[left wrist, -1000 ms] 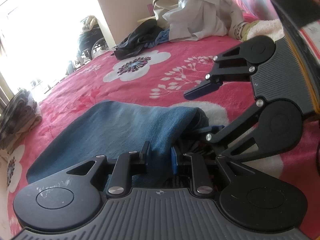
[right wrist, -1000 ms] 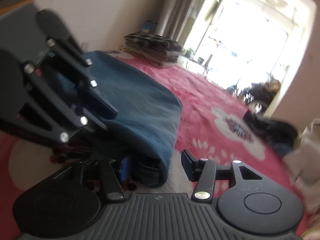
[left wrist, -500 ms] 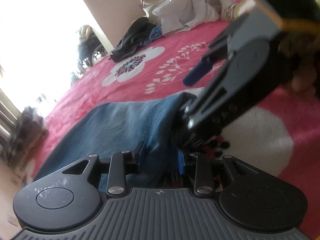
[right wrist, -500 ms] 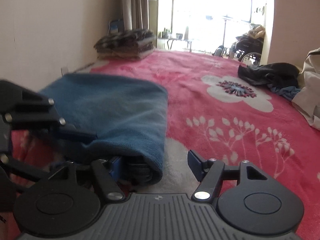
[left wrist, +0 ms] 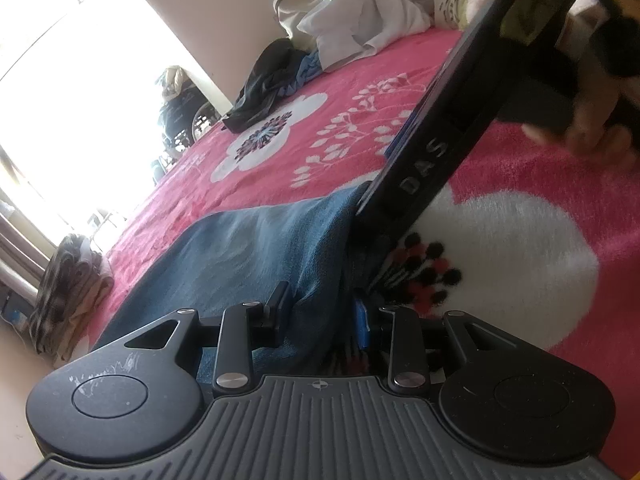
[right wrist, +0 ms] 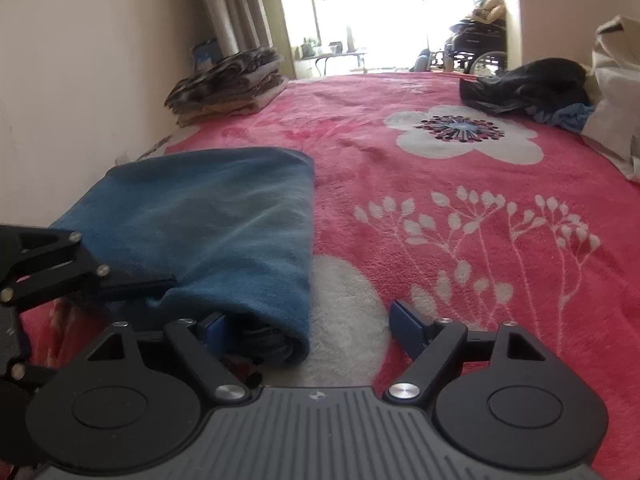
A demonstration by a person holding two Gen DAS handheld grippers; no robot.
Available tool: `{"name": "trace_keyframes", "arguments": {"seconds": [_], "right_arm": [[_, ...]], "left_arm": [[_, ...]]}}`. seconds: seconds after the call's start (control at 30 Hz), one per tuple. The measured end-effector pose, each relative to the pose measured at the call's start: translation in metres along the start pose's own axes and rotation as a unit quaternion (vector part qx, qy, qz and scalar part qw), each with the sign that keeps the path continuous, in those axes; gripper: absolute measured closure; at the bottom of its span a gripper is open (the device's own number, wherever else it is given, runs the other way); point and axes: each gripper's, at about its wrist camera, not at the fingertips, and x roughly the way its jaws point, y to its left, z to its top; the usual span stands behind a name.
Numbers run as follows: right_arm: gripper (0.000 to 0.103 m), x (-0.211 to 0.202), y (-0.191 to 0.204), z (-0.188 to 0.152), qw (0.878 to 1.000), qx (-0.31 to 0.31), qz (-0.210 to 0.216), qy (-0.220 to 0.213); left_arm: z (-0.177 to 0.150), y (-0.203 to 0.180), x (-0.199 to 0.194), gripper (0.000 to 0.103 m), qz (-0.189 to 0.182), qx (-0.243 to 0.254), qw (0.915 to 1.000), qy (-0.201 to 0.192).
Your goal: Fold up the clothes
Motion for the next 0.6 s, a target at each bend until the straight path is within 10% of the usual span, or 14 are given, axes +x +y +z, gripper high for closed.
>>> {"name": "trace_keyframes", "arguments": {"seconds": [0.6], "right_arm": [[0.032,-0.025,0.011,-0.005,0.992,-0.122,-0.024,-0.007]], "left_arm": [[-0.001,0.001,0.001,0.072,-0.006,-0.003,1.0000,-0.002]]}}
